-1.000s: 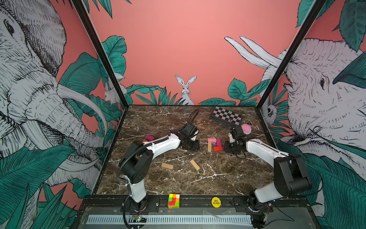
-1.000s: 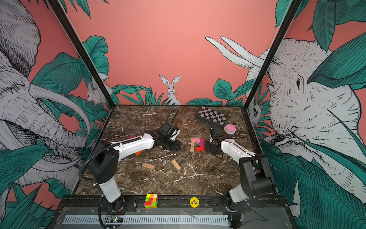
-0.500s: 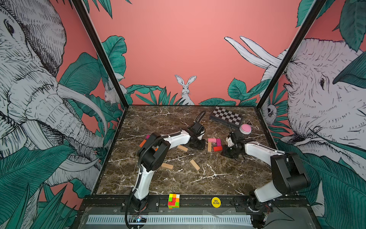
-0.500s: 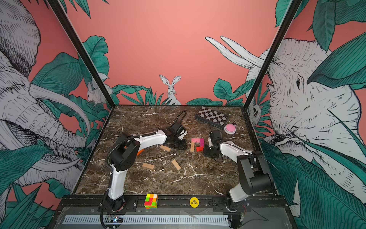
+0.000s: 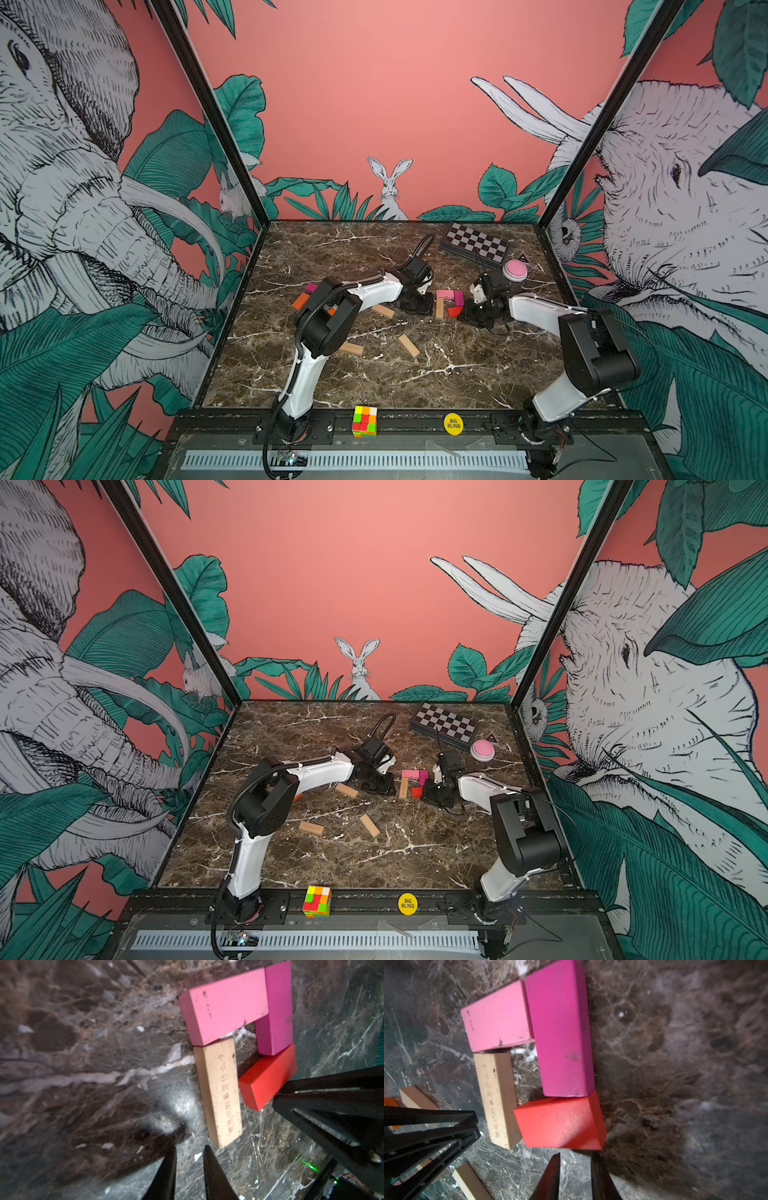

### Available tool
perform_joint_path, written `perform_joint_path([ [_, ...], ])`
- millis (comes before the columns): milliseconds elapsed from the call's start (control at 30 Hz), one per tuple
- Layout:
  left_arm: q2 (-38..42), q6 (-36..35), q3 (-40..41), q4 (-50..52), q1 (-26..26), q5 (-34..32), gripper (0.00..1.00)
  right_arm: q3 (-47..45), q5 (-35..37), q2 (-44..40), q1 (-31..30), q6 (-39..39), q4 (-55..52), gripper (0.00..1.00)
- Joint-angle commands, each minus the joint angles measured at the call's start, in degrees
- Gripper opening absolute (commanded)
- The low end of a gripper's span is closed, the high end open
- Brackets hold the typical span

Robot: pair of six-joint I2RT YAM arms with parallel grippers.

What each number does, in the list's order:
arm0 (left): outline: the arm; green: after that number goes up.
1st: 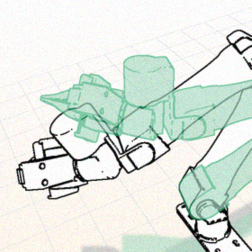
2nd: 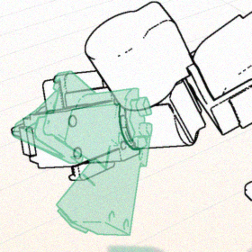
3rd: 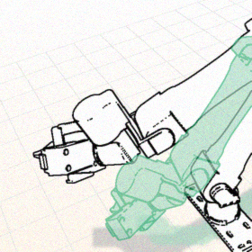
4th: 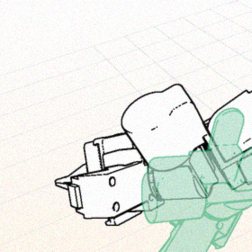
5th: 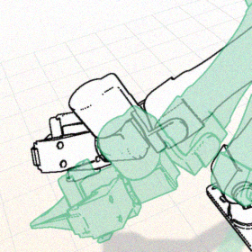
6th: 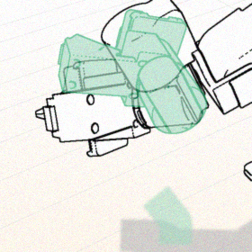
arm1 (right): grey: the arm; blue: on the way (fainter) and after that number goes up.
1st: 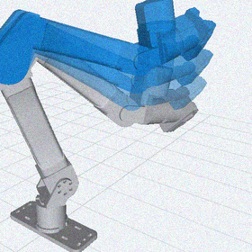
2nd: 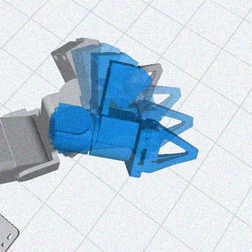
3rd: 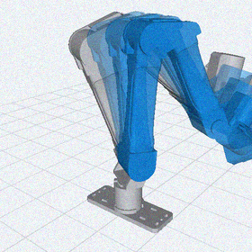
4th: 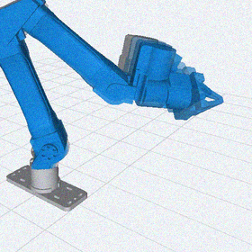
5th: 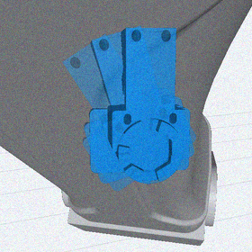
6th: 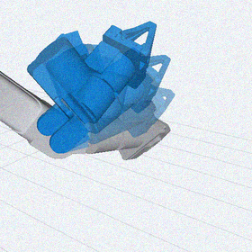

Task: Assemble the letter p with building blocks
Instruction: Assemble the building block at the center of the board.

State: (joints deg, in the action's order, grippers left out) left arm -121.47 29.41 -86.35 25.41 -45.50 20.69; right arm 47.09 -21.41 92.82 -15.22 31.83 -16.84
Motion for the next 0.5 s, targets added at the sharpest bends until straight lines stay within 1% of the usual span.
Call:
perform_joint_path([
  [0,-0.52,0.63,-1.19,1.42,-0.78,0.85,0.26,0.24,0.55,1.91,-0.23,0.84,0.09,0.27],
  [467,-2.00,1.19,-2.83,1.02,-1.04,1.69,0.26,0.23,0.21,2.86,-0.22,1.56,0.93,0.28],
])
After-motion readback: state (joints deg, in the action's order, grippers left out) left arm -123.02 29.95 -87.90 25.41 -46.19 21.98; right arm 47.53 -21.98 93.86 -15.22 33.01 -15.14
